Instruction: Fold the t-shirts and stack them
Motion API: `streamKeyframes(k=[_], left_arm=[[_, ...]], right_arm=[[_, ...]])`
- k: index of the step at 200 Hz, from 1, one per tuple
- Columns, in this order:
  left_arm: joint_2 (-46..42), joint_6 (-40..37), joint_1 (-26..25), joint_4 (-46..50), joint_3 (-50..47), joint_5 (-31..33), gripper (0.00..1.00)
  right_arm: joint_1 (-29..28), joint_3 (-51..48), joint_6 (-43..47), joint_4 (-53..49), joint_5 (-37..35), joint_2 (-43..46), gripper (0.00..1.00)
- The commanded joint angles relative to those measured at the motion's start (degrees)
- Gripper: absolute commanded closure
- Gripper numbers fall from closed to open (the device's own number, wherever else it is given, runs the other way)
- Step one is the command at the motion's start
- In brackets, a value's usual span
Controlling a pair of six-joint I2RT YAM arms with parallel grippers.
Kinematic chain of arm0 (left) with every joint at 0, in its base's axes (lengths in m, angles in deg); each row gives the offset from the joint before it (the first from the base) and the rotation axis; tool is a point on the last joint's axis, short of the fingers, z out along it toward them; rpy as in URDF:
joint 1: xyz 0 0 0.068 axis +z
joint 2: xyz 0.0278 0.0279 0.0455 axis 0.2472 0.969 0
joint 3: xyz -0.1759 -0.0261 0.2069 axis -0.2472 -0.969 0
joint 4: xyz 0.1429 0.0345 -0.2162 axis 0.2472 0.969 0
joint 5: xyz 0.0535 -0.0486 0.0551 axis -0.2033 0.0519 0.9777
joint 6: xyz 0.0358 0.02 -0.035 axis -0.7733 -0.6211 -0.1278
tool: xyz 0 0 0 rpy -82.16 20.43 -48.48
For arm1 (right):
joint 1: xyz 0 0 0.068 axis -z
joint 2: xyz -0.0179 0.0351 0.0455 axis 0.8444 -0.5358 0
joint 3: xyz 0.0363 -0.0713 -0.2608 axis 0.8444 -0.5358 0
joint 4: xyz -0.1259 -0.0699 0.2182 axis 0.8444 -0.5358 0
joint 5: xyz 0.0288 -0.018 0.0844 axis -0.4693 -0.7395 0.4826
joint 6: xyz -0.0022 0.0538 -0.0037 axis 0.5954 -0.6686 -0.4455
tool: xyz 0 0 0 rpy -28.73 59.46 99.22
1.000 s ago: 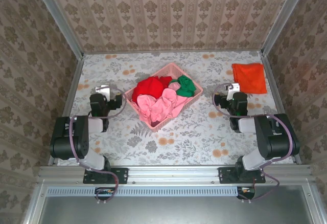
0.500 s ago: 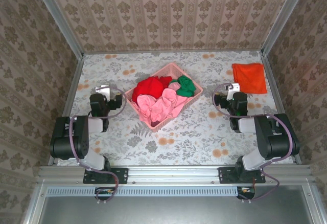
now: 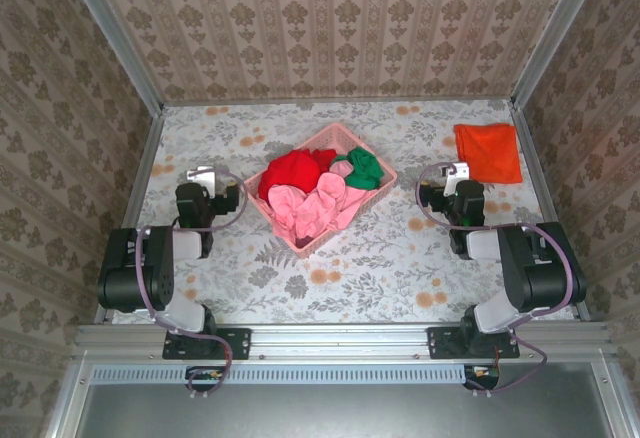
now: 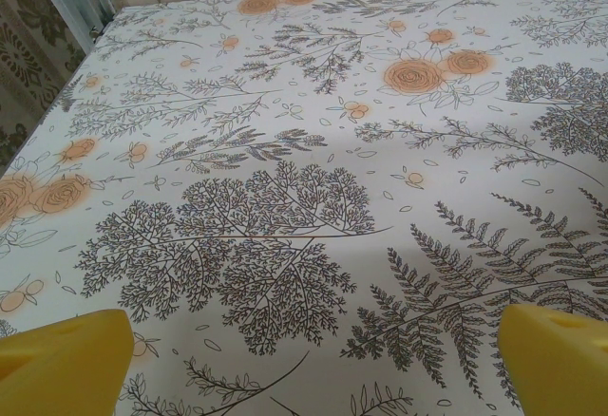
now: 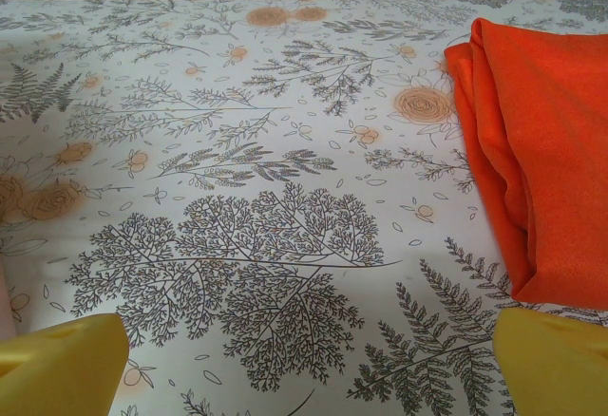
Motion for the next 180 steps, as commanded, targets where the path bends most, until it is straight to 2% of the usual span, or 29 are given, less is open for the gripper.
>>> streamKeyframes(k=[1,22,44,71,101,124,139,158,180], left_arm=[[-2.5,-1.2,-0.7,-0.9,-0.8,0.3,0.00],[-5.6,-1.7,-1.6,1.5,-1.1,2.2,0.00],[-12.5,-3.1,-3.2,11.0,0.5,5.4,0.00],[-20.8,-4.2,-4.6,16.5,0.4,11.3,0.00],[-29.4,-6.1,-8.3,27.8,6.4,10.6,0.00],[-31.0,-3.3,-14.5,37.3,13.9,7.0,0.00],[-29.7,-3.6,-21.3,41.2,18.2,9.2,0.00],[-26.4,-1.9,-29.9,46.1,22.9,9.0,0.00],[-20.0,4.3,-36.5,54.1,29.8,8.3,0.00]], right_arm=[[0.3,0.8,-1.0,0.9,-0.8,0.6,0.00],[0.2,2.1,-0.5,-3.8,0.4,4.0,0.00],[0.2,3.3,-0.3,-9.6,0.6,7.8,0.00],[0.0,4.2,-0.6,-14.6,0.9,15.0,0.00],[-0.4,6.4,-1.7,-23.2,2.5,23.6,0.00],[-0.7,6.1,-3.1,-28.1,5.6,30.6,0.00],[-1.2,5.2,-4.2,-30.9,7.3,35.5,0.00],[-2.7,3.4,-5.5,-34.0,8.0,41.8,0.00],[-5.4,1.6,-8.9,-36.9,6.6,47.7,0.00]])
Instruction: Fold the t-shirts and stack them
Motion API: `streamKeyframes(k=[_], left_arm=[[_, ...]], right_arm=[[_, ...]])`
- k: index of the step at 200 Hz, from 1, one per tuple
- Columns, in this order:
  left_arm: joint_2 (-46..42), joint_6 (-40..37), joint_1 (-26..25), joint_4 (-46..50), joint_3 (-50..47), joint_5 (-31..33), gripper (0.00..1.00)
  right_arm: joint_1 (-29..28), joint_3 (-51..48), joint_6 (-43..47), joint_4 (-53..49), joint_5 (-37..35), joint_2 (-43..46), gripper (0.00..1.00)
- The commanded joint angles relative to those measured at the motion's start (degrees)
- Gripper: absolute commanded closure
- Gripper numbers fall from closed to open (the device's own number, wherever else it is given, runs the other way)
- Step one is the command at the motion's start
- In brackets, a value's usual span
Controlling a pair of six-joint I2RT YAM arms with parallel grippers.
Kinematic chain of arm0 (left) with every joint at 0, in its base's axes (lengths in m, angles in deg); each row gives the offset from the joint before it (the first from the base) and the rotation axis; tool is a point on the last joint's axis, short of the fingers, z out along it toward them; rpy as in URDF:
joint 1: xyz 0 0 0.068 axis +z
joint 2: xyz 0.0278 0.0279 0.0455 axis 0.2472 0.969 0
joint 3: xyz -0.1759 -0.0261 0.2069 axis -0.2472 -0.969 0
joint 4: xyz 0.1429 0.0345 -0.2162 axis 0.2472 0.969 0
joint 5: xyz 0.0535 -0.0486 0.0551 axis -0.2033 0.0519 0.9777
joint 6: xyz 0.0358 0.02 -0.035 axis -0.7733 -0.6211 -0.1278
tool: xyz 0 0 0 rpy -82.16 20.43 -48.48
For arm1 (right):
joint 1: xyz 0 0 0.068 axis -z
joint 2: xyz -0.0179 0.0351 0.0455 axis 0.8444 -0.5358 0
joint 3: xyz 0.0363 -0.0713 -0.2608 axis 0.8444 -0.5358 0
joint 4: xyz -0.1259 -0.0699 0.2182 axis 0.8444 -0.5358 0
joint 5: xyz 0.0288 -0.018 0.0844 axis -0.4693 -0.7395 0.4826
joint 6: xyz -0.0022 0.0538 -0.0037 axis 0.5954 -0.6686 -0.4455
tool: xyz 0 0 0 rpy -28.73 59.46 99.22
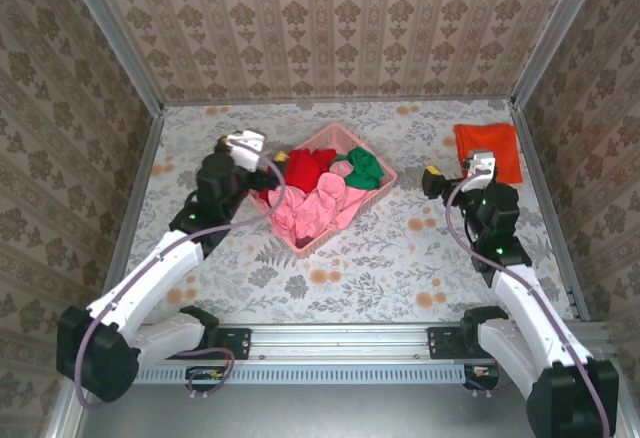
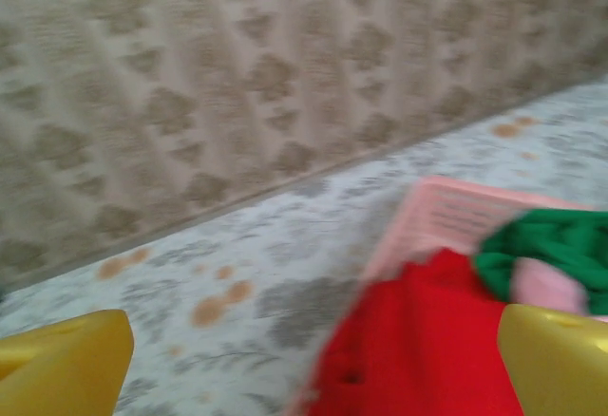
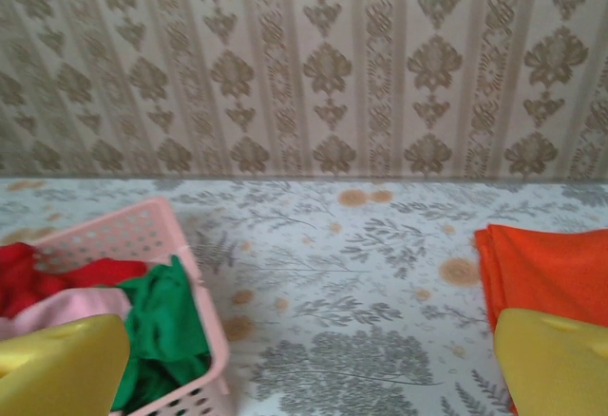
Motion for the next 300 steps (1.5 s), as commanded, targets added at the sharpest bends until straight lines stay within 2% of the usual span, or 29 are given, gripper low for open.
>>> streamKeyframes(k=[1,26,55,71,91,114,140,177,194,213,229,270,300], left_arm=[[6.1,6.4,-5.5,14.3,6.2,-0.6,0.00],[13.9,10.1,-12.6,25.3,14.7,1.1,0.00],[21.8,13.6,-17.4,31.3,21.2,-4.9,0.00],[25.6,13.8,-19.9,34.0,24.6,-5.9,0.00],[30.7,14.0,-21.4,35.8,28.3,-9.3,0.06],[36.8,14.2,-21.3,37.8,32.0,-10.6,0.17],[42.3,13.0,-21.2,38.3,34.7,-11.7,0.40],[46.7,13.6,-19.5,37.1,34.6,-10.5,0.52],[48.0,14.2,-18.8,36.2,34.5,-10.8,0.66],[49.1,14.9,-18.5,35.9,35.0,-10.3,0.87],[49.3,15.5,-18.2,35.6,35.4,-9.5,1.00],[51.0,17.4,-14.5,34.3,38.3,-7.4,1.00],[53.3,18.7,-10.0,33.7,41.4,-7.4,1.00]], right_arm=[[-2.5,-2.3,-4.9,-6.5,0.7,5.1,0.00],[-6.8,-4.4,-9.5,-9.1,-0.8,10.3,0.00],[-10.5,-5.4,-10.6,-14.8,-1.4,14.8,0.00],[-11.5,-6.0,-10.9,-17.2,-1.4,16.5,0.00],[-12.4,-7.0,-11.4,-18.9,-1.2,18.0,0.00],[-12.8,-8.0,-12.0,-18.5,-0.9,18.3,0.00],[-13.1,-9.3,-12.6,-15.3,1.0,17.9,0.00],[-14.0,-11.3,-11.8,-10.0,6.4,17.5,0.00],[-14.5,-11.4,-11.4,-9.8,7.9,17.0,0.00],[-15.2,-11.5,-11.6,-9.4,8.9,16.5,0.00],[-15.6,-11.3,-11.6,-9.1,9.0,15.9,0.00],[-17.5,-10.8,-9.7,-5.8,12.0,11.7,0.00],[-22.0,-9.0,-6.4,-2.4,13.1,6.5,0.00]])
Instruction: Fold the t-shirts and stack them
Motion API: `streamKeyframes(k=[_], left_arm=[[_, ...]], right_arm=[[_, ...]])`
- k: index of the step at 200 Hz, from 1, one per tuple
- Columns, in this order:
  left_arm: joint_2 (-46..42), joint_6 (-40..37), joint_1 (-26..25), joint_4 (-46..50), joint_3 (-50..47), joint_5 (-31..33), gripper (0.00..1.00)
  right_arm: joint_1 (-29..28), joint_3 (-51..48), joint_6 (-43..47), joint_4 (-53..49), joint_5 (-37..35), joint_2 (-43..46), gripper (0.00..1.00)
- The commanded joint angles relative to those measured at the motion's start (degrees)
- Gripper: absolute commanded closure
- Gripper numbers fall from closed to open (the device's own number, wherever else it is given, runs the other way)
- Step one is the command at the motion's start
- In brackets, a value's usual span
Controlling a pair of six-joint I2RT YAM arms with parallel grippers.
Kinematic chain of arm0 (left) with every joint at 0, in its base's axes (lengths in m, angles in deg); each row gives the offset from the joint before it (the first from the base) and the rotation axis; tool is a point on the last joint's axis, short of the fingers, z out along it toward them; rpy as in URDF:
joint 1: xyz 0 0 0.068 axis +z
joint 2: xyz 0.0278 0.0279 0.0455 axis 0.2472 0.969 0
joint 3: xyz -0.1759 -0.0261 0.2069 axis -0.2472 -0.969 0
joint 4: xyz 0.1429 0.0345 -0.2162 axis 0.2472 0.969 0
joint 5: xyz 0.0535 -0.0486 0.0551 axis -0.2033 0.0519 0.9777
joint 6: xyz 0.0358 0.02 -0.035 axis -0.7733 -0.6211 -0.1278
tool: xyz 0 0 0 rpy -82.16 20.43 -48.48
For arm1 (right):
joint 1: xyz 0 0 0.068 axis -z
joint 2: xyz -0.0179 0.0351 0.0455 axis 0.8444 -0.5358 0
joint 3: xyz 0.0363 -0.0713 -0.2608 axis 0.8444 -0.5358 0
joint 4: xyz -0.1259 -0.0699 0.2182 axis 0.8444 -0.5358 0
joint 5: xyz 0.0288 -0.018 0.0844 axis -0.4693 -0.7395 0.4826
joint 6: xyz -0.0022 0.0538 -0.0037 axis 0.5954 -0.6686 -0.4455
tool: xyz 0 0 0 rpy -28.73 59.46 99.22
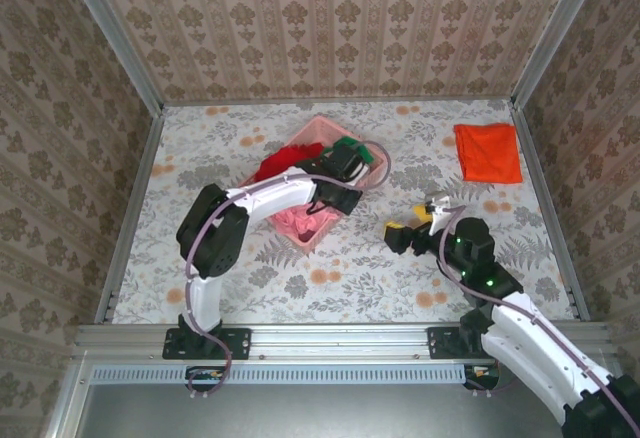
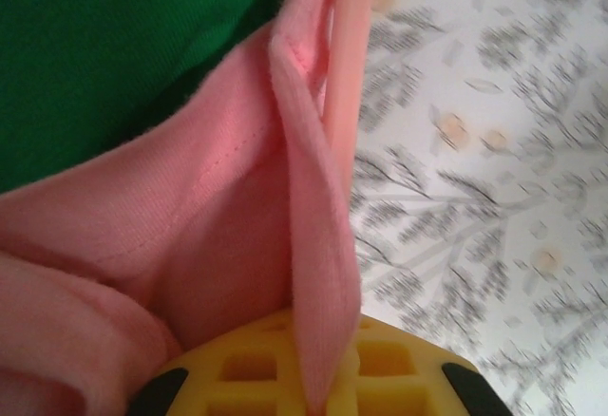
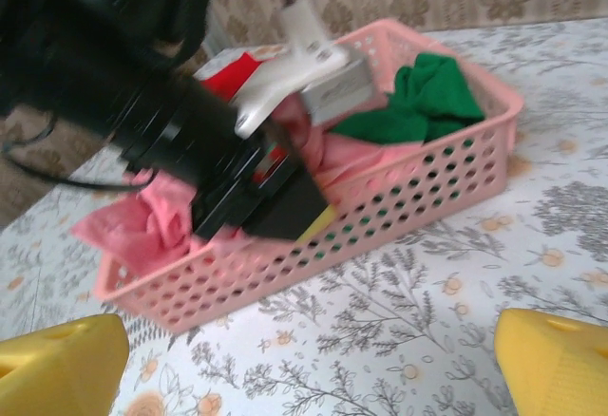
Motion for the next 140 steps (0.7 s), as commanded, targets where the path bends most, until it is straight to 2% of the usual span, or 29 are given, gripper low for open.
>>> streamKeyframes(k=[1,29,91,97,140], left_arm=[[2.0,2.9,4.9,-1.2,2.9,2.7,1.00],[2.8,2.5,9.5,-1.4,4.6,1.4,1.00],[4.4,2.3,20.7,-0.6,6.8,0.2,1.00],[4.9,2.1,23.1,-0.5,7.4,-0.4,1.00],[10.1,-4.1,29.8,4.3,15.9,-2.0,1.00]], right_arm=[[-3.3,1.7,3.7,4.6,2.7,-2.9,0.00],[-8.1,5.2,7.6,5.9,1.5,-8.7,0.00],[-14.0,14.0,10.3,11.8,1.2,-25.0,0.00],[-14.5,15.1,10.6,12.1,1.5,-26.7,0.00],[-16.7,23.3,11.6,14.1,4.7,-36.5,0.00]])
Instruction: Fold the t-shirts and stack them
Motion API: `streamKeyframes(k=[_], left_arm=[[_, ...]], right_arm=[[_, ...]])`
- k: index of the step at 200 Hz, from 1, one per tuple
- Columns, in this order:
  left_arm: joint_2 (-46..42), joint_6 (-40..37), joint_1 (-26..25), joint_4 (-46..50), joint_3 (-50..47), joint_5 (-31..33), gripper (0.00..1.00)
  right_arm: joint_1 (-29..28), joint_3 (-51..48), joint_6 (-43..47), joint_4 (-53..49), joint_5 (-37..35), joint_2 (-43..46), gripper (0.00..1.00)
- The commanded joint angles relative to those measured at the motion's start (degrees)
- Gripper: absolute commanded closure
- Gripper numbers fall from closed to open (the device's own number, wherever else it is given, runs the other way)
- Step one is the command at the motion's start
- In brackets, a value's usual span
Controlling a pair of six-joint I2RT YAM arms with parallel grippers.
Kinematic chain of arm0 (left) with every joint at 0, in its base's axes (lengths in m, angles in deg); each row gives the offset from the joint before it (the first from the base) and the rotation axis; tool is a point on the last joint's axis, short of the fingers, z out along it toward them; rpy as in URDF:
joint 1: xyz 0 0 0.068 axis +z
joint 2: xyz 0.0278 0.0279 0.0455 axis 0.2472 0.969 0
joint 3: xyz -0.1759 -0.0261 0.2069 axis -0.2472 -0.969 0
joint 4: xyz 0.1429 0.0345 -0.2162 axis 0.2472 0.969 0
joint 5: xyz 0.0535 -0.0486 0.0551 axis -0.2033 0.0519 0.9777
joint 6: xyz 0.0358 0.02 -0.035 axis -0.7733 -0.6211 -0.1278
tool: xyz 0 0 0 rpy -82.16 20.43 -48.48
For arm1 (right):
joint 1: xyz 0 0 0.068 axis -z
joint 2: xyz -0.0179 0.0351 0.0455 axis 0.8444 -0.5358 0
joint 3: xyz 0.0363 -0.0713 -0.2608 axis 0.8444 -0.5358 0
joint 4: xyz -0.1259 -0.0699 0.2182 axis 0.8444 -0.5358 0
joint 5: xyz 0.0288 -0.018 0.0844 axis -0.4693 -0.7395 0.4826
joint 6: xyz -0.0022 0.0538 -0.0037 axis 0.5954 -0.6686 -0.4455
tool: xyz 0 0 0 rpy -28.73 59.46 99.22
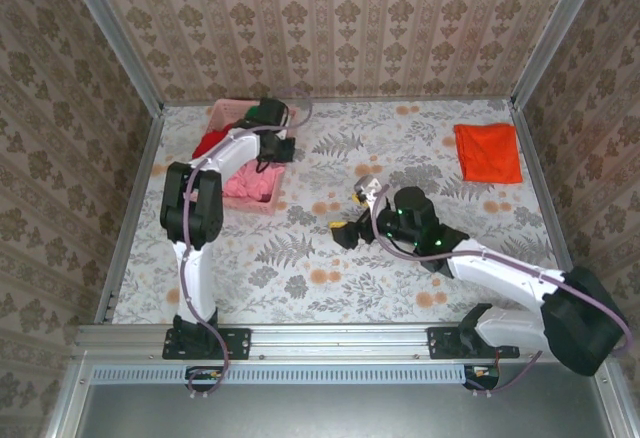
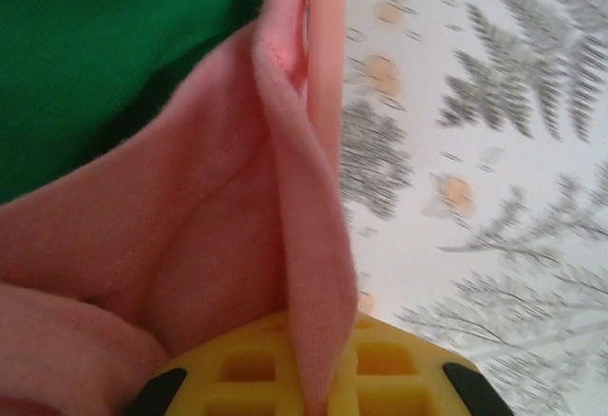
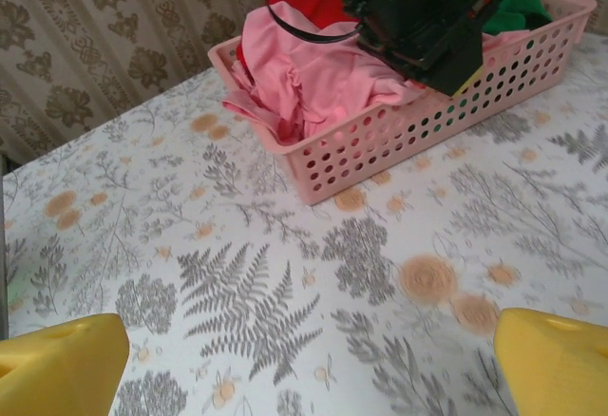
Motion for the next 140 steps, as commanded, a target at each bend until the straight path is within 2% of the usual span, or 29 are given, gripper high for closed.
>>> streamKeyframes(k=[1,37,62,106,140], left_arm=[[2.8,-4.7,3.6,2.5,4.9,-1.1,1.00],[7.4,-9.0,8.8,5.9,12.2,-2.8,1.00],[11.1,-9.4,12.2,7.1,17.6,-3.9,1.00],[19.1,-11.3,16.0,10.0,29.6,-7.1,1.00],[24.3,-14.4,17.9,14.2,38.7,-4.8,1.00]], right_arm=[[-1.1,4.9,1.6,3.3,3.0,-3.5,0.00],[-1.4,9.1,1.7,2.0,3.4,-7.1,0.00],[-1.3,10.8,2.1,0.6,3.7,-8.2,0.00],[-1.8,13.6,1.7,-0.5,6.1,-10.0,0.00],[-1.8,14.6,1.8,-1.0,5.4,-11.9,0.00]])
